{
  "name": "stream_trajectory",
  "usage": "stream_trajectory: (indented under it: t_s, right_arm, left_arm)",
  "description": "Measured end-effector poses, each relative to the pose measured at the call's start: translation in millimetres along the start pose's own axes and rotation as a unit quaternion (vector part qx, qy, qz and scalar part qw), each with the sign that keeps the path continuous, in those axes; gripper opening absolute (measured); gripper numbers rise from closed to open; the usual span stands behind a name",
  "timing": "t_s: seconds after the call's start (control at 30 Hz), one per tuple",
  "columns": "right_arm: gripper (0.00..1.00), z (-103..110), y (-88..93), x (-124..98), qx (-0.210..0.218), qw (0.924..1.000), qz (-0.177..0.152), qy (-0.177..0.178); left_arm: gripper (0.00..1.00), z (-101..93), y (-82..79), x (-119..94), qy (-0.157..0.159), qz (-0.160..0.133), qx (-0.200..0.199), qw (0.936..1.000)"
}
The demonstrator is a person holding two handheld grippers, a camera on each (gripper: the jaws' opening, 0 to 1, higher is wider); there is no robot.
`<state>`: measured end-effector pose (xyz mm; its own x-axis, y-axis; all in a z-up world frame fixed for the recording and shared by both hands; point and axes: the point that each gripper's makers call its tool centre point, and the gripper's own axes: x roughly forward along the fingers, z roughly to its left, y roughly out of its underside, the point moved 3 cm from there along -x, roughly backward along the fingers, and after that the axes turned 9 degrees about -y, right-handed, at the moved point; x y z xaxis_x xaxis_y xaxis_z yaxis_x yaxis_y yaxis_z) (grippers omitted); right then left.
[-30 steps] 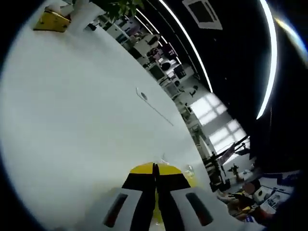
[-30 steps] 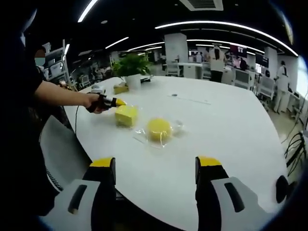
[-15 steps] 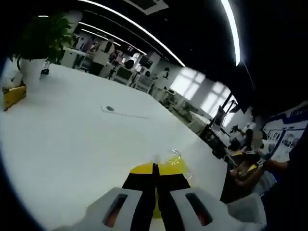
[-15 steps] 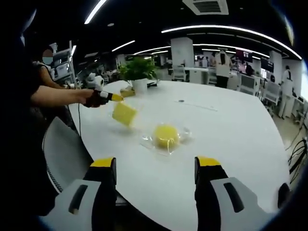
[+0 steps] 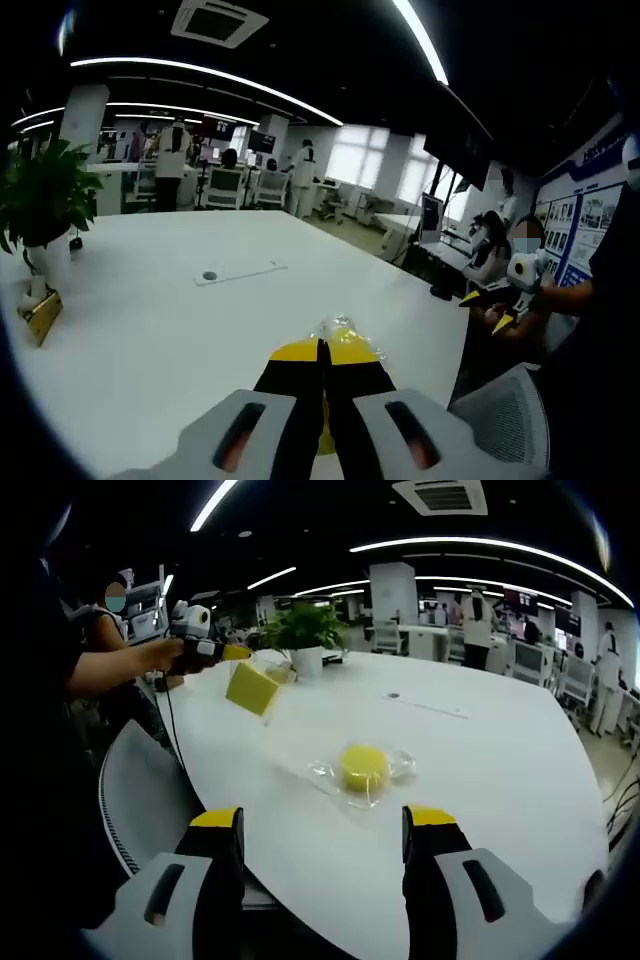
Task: Compare the silicone blocks by pressing each to a similar depth, holding the contact briefly, and releasing to observe deformation and rebound differences across the visible hardness samples.
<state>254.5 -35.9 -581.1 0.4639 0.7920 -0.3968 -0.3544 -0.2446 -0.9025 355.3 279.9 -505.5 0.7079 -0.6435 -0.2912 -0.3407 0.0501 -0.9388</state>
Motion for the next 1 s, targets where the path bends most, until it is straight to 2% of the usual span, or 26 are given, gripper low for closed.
stream_trajectory:
  t_s: [0.03, 0.2, 0.23, 0.27, 0.4, 0.43, 0.5, 0.57, 0.83, 0.9, 1.0]
  right_arm:
    - [0.59, 1, -2.1, 0, 0.004, 1.0000, -0.006, -0.005]
    - [0.59, 1, -9.3, 5, -0.002, 0.9998, -0.006, -0.018]
    - [0.59, 1, -11.3, 6, -0.006, 0.9997, -0.006, -0.022]
    - [0.58, 1, -15.1, 8, -0.009, 0.9996, -0.006, -0.027]
    - [0.55, 5, -26.0, 15, -0.012, 0.9983, -0.006, -0.058]
    - [0.54, 5, -29.1, 18, -0.015, 0.9979, -0.003, -0.063]
    - [0.54, 5, -35.8, 22, -0.022, 0.9972, -0.002, -0.071]
    - [0.55, 6, -41.4, 26, -0.027, 0.9964, -0.004, -0.080]
    - [0.55, 7, -70.3, 40, -0.048, 0.9906, -0.020, -0.126]
    - [0.55, 8, -81.4, 43, -0.046, 0.9886, -0.026, -0.141]
    - [0.55, 7, -102.7, 49, -0.058, 0.9844, -0.052, -0.158]
  left_arm:
    - [0.00, -5.2, -8.6, 0, 0.002, -0.009, 0.019, 0.9998]
    - [0.00, -25.2, -38.1, 1, 0.027, -0.038, 0.048, 0.9977]
    - [0.00, -31.2, -45.9, 2, 0.037, -0.049, 0.066, 0.9959]
    - [0.00, -35.0, -49.3, 2, 0.045, -0.050, 0.068, 0.9954]
    - [0.00, -56.9, -64.5, 6, 0.106, -0.064, 0.058, 0.9906]
    - [0.00, -61.6, -69.2, 8, 0.114, -0.070, 0.077, 0.9880]
    - [0.00, -70.5, -76.7, 10, 0.125, -0.074, 0.083, 0.9860]
    - [0.00, -78.5, -82.5, 13, 0.143, -0.079, 0.086, 0.9828]
    - [0.00, -100.0, -98.8, 24, 0.177, -0.090, 0.109, 0.9741]
    - [0.00, -104.6, -100.8, 26, 0.189, -0.091, 0.112, 0.9714]
    - [0.00, -111.2, -106.1, 27, 0.210, -0.100, 0.098, 0.9676]
